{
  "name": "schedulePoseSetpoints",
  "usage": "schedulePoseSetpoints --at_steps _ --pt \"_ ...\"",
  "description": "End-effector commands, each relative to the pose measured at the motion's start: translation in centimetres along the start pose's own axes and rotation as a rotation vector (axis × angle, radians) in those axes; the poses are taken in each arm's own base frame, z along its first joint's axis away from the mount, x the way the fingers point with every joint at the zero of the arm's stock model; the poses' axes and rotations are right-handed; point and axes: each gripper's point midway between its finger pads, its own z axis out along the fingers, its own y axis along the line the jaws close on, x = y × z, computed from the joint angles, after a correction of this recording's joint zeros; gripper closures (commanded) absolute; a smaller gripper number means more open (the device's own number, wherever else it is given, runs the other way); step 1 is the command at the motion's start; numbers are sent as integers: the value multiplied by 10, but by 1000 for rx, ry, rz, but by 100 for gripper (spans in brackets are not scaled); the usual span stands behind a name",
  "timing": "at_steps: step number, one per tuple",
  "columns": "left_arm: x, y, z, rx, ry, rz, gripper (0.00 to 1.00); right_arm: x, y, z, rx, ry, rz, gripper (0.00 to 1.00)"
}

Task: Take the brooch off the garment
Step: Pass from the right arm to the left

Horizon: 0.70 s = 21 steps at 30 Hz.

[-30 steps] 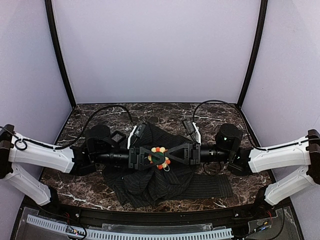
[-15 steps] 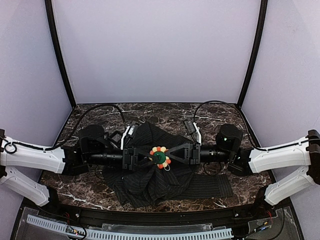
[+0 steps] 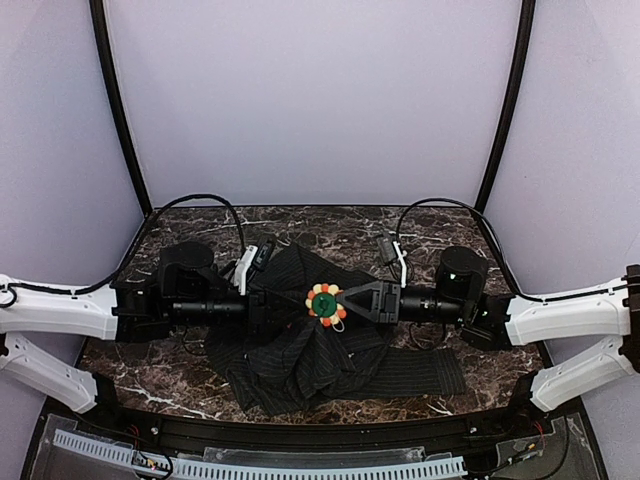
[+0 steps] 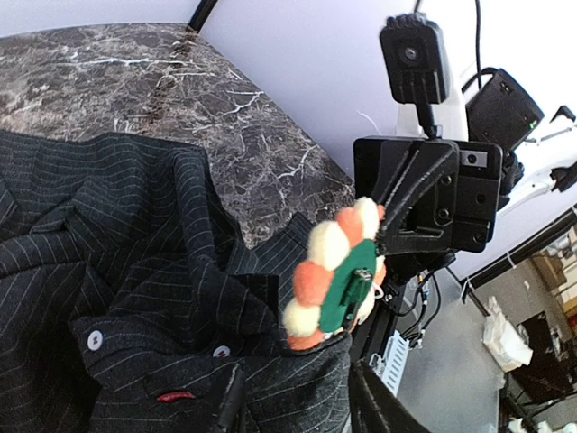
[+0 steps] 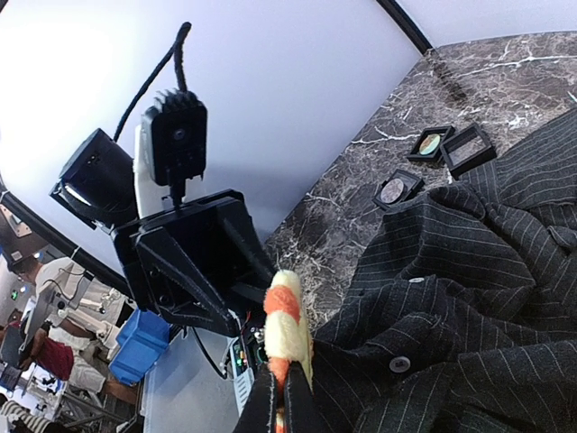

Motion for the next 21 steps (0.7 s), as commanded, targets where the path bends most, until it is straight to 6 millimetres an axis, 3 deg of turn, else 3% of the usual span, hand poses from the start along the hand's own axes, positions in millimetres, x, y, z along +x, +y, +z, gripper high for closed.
schedulePoseSetpoints --at_steps 1,6,21 --pt "-5 -16 9 40 18 44 72 -14 -5 1 49 -43 -21 100" --pt "-8 -25 18 70 22 49 77 -13 -12 3 86 -36 -16 100" --pt "-3 -15 34 36 45 40 80 -11 -9 8 62 -19 -16 100"
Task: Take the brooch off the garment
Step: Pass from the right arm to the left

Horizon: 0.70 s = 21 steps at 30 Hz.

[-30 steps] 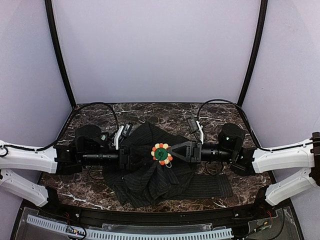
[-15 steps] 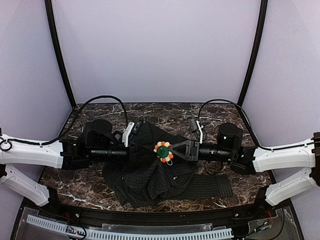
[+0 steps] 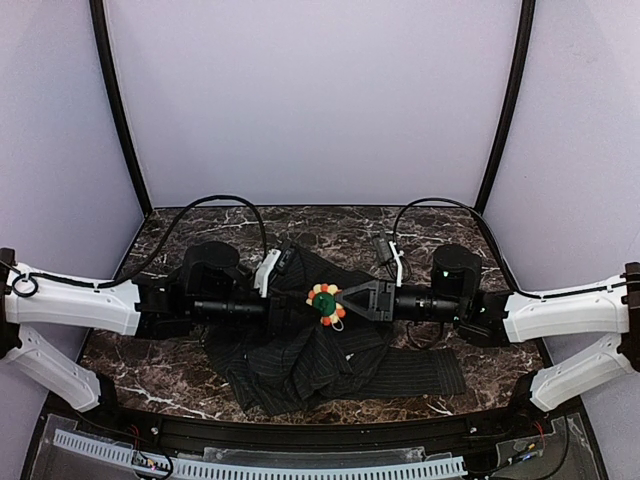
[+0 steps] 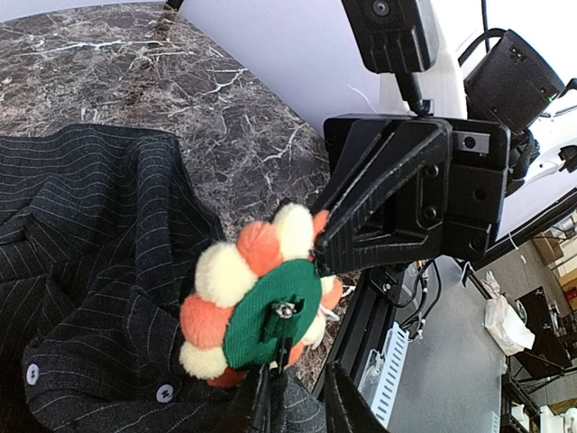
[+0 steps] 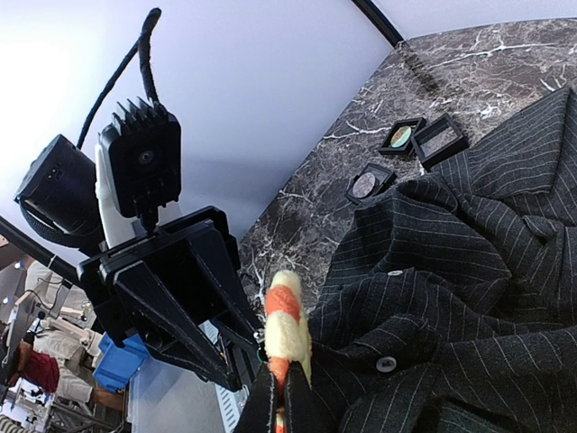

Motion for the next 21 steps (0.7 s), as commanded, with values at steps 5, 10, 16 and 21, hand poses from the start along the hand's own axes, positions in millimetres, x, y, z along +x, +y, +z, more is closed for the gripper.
schedulePoseSetpoints --at_steps 5,10,16,21 --pt "-12 -6 4 3 -22 22 83 -11 6 4 -15 -30 -25 100" --pt "-12 -6 5 1 -21 20 86 -11 6 6 -9 -26 -28 100" --pt "-8 3 9 -38 -6 10 87 -11 8 7 -10 -25 -31 100" --pt "-7 9 9 -72 -3 8 87 -10 9 8 -7 -21 -36 100"
